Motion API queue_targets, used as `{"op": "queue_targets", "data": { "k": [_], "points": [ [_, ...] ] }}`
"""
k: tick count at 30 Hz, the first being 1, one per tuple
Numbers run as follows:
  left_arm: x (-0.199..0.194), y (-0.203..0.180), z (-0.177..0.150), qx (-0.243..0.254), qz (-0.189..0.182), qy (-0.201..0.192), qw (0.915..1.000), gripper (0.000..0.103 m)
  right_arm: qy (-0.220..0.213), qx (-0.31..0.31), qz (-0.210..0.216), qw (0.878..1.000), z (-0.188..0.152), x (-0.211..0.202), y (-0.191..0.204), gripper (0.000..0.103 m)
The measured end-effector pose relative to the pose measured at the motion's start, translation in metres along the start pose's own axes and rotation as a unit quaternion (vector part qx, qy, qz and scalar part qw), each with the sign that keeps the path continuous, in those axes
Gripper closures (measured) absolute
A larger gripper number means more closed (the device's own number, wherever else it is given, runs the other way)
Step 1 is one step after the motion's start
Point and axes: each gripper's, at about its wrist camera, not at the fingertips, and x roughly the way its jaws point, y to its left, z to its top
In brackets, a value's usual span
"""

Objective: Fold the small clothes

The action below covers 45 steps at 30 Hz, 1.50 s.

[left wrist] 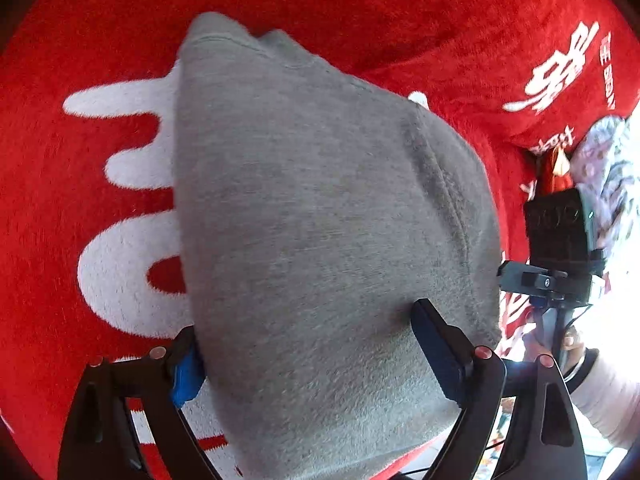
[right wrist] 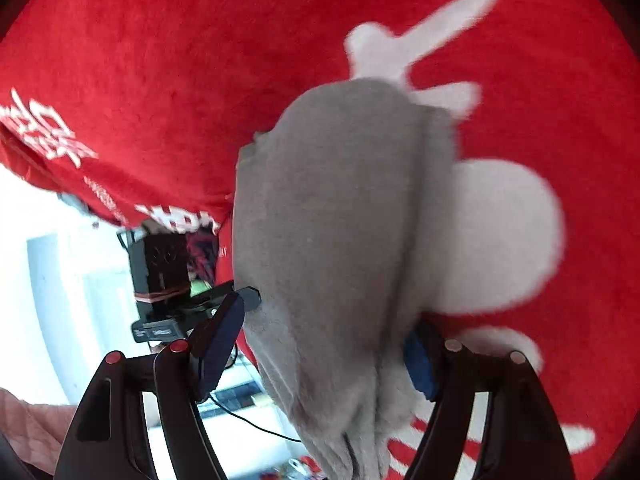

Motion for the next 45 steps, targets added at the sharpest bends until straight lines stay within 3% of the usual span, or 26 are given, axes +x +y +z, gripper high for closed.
{"op": "queue_targets", "data": {
  "k": [5, 7, 13, 17, 20, 21, 24, 25, 27, 36, 45],
  "points": [
    [0.002, -0.01, -0.001, 0.007, 0.024, -0.01, 0.9996, 0.017, -0.007, 0.01, 0.005, 1.0, -0.002, 0.003, -0.001, 0.024],
    [-0.001, -0.01, -0.004, 0.011, 0.027, -0.018, 0.9994, 0.021, -0.01, 0.027, 0.005, 1.0, -0.004, 0.0, -0.006, 0.029],
    [-0.002, -0.008, -0.007, 0.006, 0.025, -0.018, 0.9995, 0.021, -0.01, 0.043, 0.005, 0.999, -0.024, -0.024, -0.019, 0.03],
    [0.0, -0.001, -0.006, -0.009, 0.007, -0.022, 0.9997, 0.018, -0.009, 0.051, 0.033, 0.998, -0.023, -0.025, -0.029, 0.03],
    [-0.002, -0.002, -0.008, -0.002, 0.014, -0.032, 0.9994, 0.019, -0.004, 0.039, 0.052, 0.998, -0.01, -0.009, -0.022, 0.03],
    [-0.004, -0.003, -0.01, 0.001, 0.019, -0.036, 0.9992, 0.023, -0.001, 0.034, 0.044, 0.998, -0.009, -0.006, -0.018, 0.033],
    [-0.013, -0.004, -0.015, 0.009, 0.027, -0.049, 0.9984, 0.045, 0.004, 0.033, 0.036, 0.999, -0.011, -0.001, -0.016, 0.071],
    [-0.018, -0.005, -0.016, 0.01, 0.023, -0.055, 0.9982, 0.054, -0.002, 0.041, 0.047, 0.998, -0.014, -0.005, -0.017, 0.072],
    [-0.027, -0.009, -0.019, 0.017, 0.017, -0.063, 0.9977, 0.059, -0.009, 0.043, 0.055, 0.998, -0.019, -0.01, -0.011, 0.073],
    [-0.078, -0.024, -0.046, 0.027, -0.014, -0.095, 0.995, 0.06, -0.015, 0.029, 0.099, 0.995, -0.046, -0.024, 0.04, 0.073],
    [-0.119, -0.01, -0.104, 0.04, 0.014, -0.09, 0.9951, 0.06, -0.01, 0.03, 0.105, 0.994, -0.101, 0.004, 0.07, 0.073]
  ]
}}
